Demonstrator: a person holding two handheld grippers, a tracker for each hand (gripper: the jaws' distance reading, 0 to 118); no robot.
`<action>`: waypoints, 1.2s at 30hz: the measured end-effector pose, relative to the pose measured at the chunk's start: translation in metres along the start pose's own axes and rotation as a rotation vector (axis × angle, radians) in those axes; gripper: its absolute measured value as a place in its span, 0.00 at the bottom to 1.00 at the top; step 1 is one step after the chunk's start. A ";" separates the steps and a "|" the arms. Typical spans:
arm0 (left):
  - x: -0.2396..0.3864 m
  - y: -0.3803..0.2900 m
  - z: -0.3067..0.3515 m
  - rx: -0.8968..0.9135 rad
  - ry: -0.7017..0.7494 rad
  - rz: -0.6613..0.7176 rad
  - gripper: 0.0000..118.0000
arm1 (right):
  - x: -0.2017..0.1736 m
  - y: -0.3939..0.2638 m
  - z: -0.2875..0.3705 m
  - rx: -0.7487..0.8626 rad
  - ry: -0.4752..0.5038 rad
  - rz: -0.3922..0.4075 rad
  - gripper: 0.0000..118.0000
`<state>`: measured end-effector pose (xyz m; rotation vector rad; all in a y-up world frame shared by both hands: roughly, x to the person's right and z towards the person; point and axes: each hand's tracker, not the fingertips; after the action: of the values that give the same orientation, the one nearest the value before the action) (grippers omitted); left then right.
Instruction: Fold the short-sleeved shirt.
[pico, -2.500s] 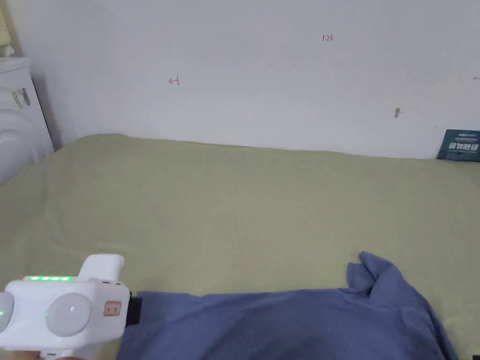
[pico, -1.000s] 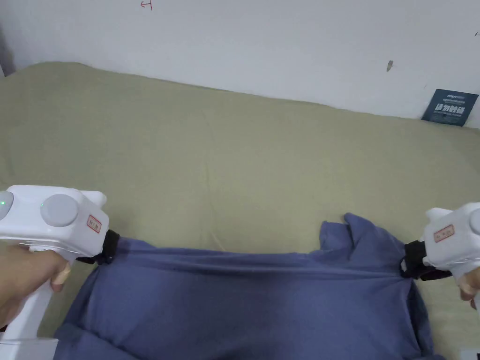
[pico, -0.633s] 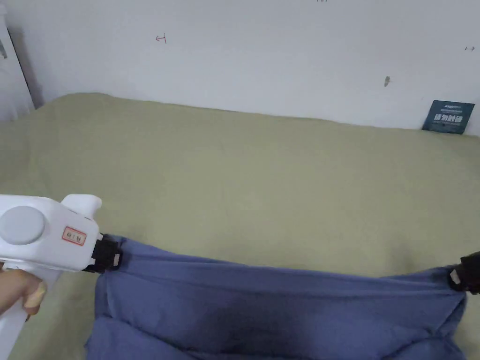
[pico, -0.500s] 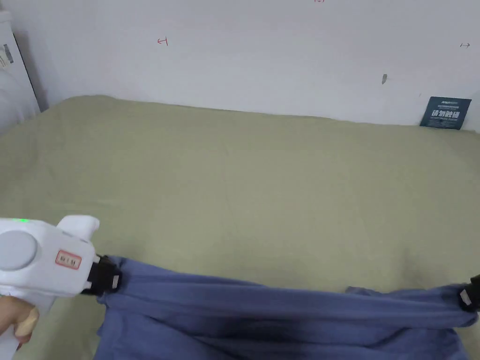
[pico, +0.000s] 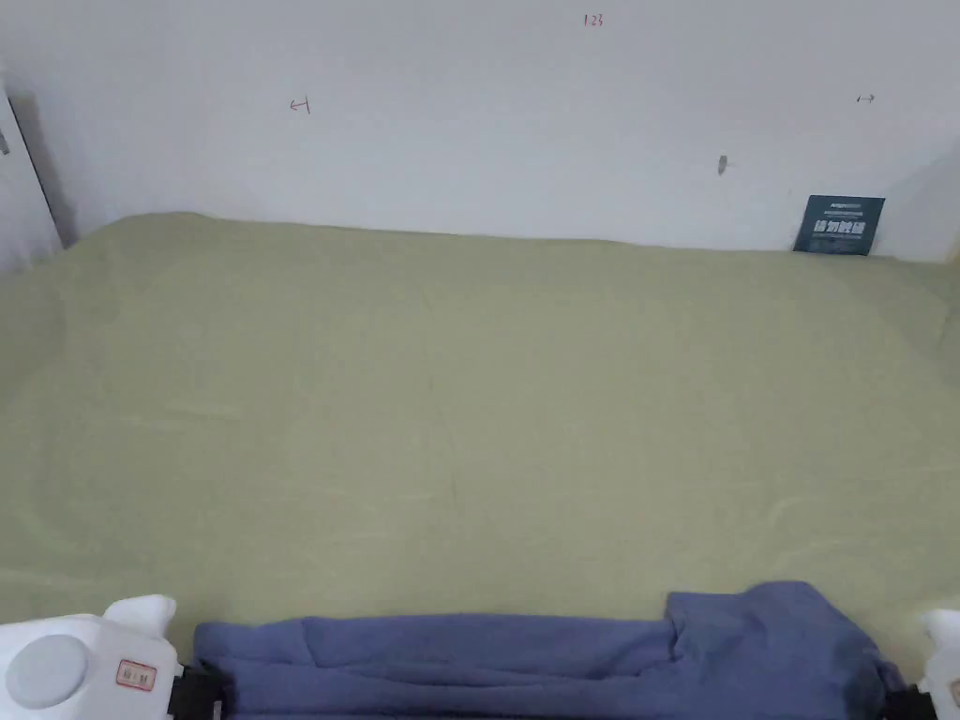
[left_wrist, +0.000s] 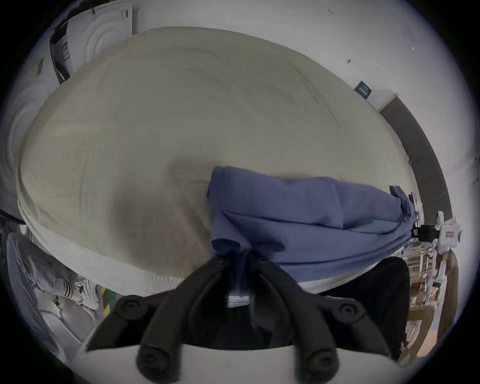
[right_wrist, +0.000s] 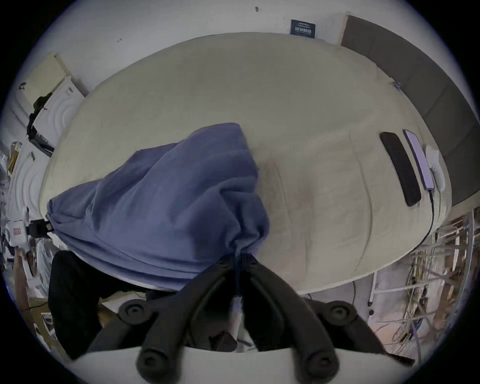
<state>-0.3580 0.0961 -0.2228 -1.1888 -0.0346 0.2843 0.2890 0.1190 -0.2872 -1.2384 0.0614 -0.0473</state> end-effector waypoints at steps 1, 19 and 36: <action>0.002 0.004 0.007 -0.004 -0.004 -0.004 0.75 | -0.005 0.003 0.003 -0.030 -0.029 0.041 0.59; 0.103 0.035 0.062 0.185 0.079 -0.066 0.00 | -0.096 0.032 0.037 0.133 -0.014 0.116 0.00; -0.042 0.031 0.043 0.113 -0.264 0.160 1.00 | -0.109 0.020 0.029 0.115 0.014 0.136 0.00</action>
<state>-0.4125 0.1360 -0.2297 -1.0367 -0.1527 0.5757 0.1829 0.1600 -0.2946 -1.1165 0.1527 0.0579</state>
